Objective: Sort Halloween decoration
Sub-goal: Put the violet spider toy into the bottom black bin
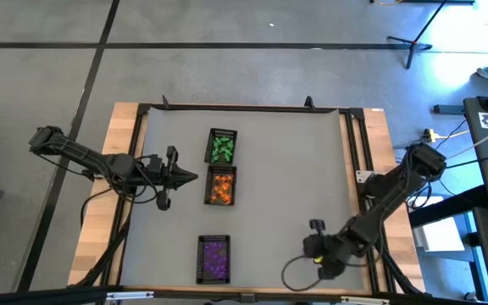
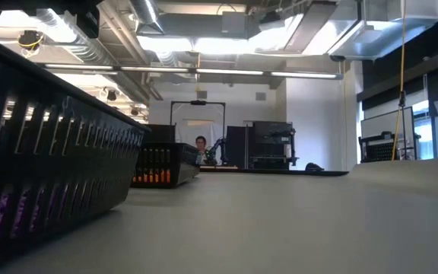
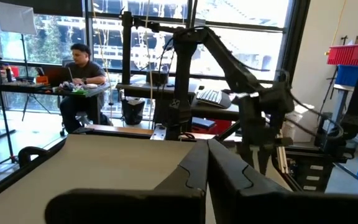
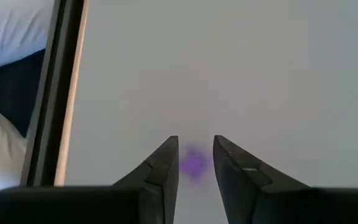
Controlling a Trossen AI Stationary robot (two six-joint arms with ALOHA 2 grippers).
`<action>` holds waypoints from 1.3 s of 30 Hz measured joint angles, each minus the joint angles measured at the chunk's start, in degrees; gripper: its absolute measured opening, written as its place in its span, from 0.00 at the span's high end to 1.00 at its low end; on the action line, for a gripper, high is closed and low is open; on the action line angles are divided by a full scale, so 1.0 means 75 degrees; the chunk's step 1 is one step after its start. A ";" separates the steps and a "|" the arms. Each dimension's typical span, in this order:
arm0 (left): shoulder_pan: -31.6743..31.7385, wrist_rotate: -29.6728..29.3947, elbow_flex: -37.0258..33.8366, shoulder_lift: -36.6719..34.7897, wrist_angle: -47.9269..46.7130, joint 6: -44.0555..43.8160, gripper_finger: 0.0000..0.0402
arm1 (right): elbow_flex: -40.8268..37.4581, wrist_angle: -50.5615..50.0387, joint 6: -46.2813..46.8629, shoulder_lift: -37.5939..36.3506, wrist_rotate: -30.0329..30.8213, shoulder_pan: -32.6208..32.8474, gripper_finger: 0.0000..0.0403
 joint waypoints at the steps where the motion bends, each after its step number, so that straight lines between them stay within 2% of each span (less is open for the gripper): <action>1: 0.0000 0.0000 0.0000 0.0000 -0.0003 0.0000 1.00 | -0.0166 0.0256 0.0180 0.0042 0.0001 0.0137 0.76; 5: 0.0000 0.0000 0.0000 0.0000 -0.0001 0.0000 1.00 | -0.0502 0.0977 0.0732 0.0278 0.0271 0.0483 0.75; 16: 0.0000 0.0000 0.0000 -0.0001 -0.0001 0.0000 1.00 | -0.0557 0.1250 0.1155 0.1451 0.0554 0.0588 0.76; 20: 0.0000 0.0000 0.0000 0.0000 -0.0001 0.0000 1.00 | -0.0552 0.0979 0.1076 0.1438 0.0714 0.0581 0.83; 23: 0.0001 0.0000 0.0000 0.0000 0.0001 0.0000 1.00 | -0.0557 0.0740 0.0854 0.1383 0.0929 0.0548 0.94; 25: 0.0001 0.0000 0.0000 0.0000 0.0002 0.0000 1.00 | -0.0480 0.0493 0.0680 0.1349 0.1104 0.0509 0.98; 31: 0.0000 0.0000 -0.0001 -0.0002 0.0000 0.0000 1.00 | 0.0191 -0.0674 -0.0089 0.1254 0.1472 0.0201 0.99; 39: 0.0000 0.0000 0.0000 0.0000 0.0001 -0.0002 1.00 | 0.1278 -0.0761 -0.1975 0.1060 0.1760 -0.0596 1.00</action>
